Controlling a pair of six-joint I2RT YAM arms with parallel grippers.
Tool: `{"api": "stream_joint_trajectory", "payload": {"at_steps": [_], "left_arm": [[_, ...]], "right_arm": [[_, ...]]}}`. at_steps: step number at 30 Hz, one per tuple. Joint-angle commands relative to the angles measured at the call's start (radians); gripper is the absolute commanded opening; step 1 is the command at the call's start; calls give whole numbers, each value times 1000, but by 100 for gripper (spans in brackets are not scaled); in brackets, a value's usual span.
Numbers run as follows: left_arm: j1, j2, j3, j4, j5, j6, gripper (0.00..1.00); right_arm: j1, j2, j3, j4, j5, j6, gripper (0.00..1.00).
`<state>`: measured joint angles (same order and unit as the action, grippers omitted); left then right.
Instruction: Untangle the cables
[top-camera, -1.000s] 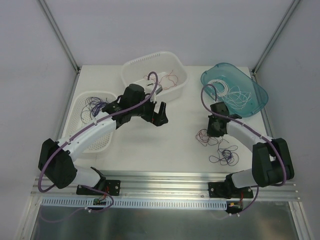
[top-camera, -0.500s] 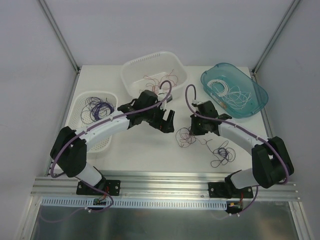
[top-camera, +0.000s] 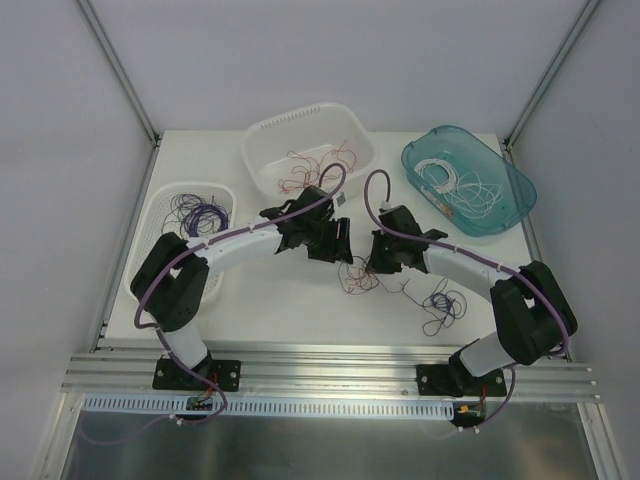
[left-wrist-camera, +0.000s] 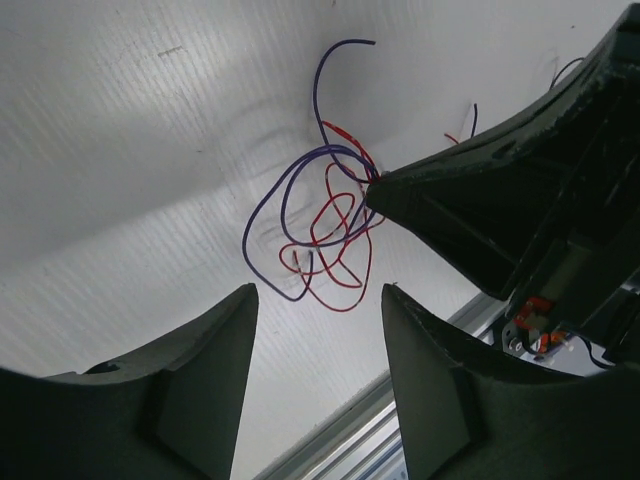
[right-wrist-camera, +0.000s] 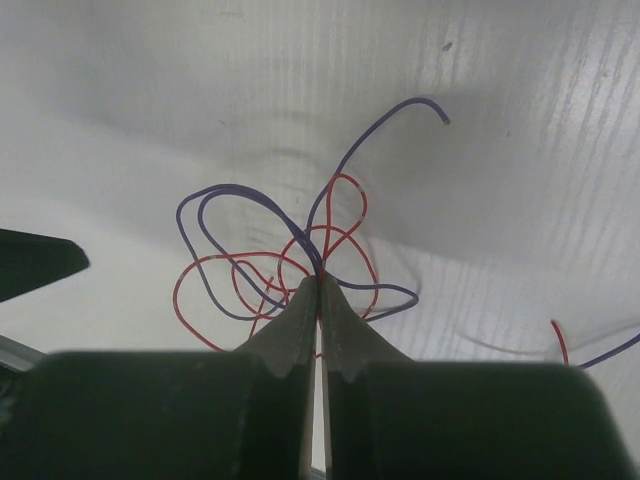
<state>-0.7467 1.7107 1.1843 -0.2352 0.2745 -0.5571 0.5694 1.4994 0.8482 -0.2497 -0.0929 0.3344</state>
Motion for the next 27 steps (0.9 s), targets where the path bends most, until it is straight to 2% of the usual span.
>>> {"api": "stream_joint_trajectory", "payload": {"at_steps": [1, 7, 11, 14, 15, 16, 23, 27], "left_arm": [[-17, 38, 44, 27, -21, -73, 52], [-28, 113, 64, 27, 11, -96, 48], [-29, 138, 80, 25, 31, -99, 36], [-33, 141, 81, 27, 34, -96, 21], [-34, 136, 81, 25, 34, -96, 8], [-34, 132, 78, 25, 35, -96, 2], [-33, -6, 40, 20, 12, -32, 0], [-20, -162, 35, -12, -52, 52, 0]], "right_arm": [[12, -2, 43, 46, 25, 69, 2], [18, 4, 34, 55, 22, 91, 2], [23, -1, 29, 58, 27, 95, 3], [26, -5, 28, 58, 28, 95, 3], [24, -7, 28, 56, 31, 94, 4], [24, -8, 25, 55, 35, 95, 4], [24, 1, -17, 37, 87, 86, 21], [21, 4, -58, 23, 148, 80, 24]]}}
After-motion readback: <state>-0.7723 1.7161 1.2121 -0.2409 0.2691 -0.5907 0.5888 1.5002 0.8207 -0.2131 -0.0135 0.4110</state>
